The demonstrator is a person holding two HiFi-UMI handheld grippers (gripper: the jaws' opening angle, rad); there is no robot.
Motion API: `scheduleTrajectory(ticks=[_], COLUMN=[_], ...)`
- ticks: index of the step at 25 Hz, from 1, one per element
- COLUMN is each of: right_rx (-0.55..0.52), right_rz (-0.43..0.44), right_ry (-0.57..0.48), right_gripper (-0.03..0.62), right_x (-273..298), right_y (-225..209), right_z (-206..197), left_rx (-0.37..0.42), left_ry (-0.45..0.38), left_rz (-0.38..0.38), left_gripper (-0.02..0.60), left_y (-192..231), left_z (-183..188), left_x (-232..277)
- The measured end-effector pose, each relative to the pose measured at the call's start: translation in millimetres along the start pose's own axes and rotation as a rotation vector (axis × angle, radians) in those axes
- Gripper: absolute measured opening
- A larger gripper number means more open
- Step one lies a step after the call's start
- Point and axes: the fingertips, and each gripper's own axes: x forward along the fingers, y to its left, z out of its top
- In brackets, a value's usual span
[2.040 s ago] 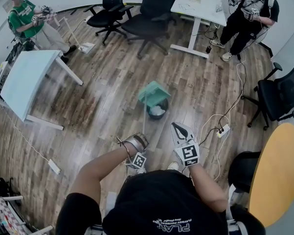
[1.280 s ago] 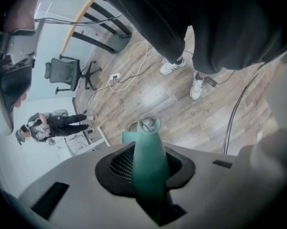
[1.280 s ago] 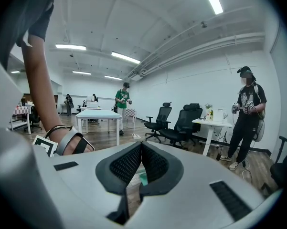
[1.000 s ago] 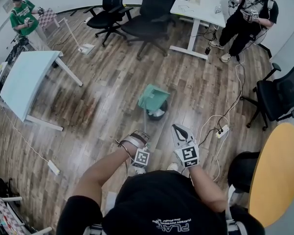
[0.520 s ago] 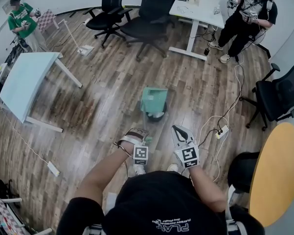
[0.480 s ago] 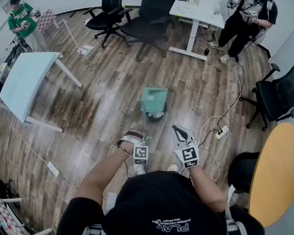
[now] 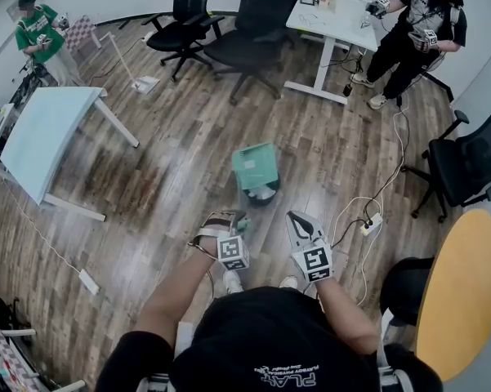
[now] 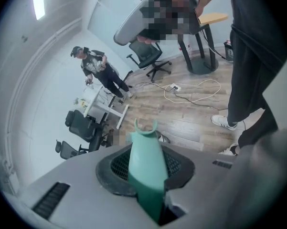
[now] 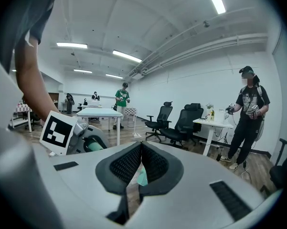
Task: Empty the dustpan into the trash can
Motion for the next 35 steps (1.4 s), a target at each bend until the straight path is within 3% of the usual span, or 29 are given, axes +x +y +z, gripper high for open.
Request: scheduleTrajectory(ticks=[4,10,24,31,35], right_rx=[-0.006,-0.013,-0.025,-0.033,-0.039], right_rz=[0.007,0.009,0.017,0.029,0.034], right_ry=[0.000,-0.001,0.018,0.024,0.024], right_gripper=[0.023,0.023,0.023,0.023,0.023], right_x=[4.8,9.0,18.6,31.2,40.2], right_y=[3.9,3.4,8.1,13.7,20.8], right_z=[1.4,3.0,2.3,4.8,8.2], left_rx=[-0.026,-0.132,-0.775,-1.003,-1.068], left_ry=[-0.006,-0.015,-0.074,-0.116,-0.134], left_rz=[0.009,0.048,0.085,0.128,0.159], left_gripper=[0.098,0.098,0.100,0.100,0.100], left_y=[3.2,14.1,51.5,74.1,84.9], left_z=[-0.5,-8.7,-45.4,-64.1,-76.9], left_x=[-4.9,-9.6,-17.7,-32.5,-42.8])
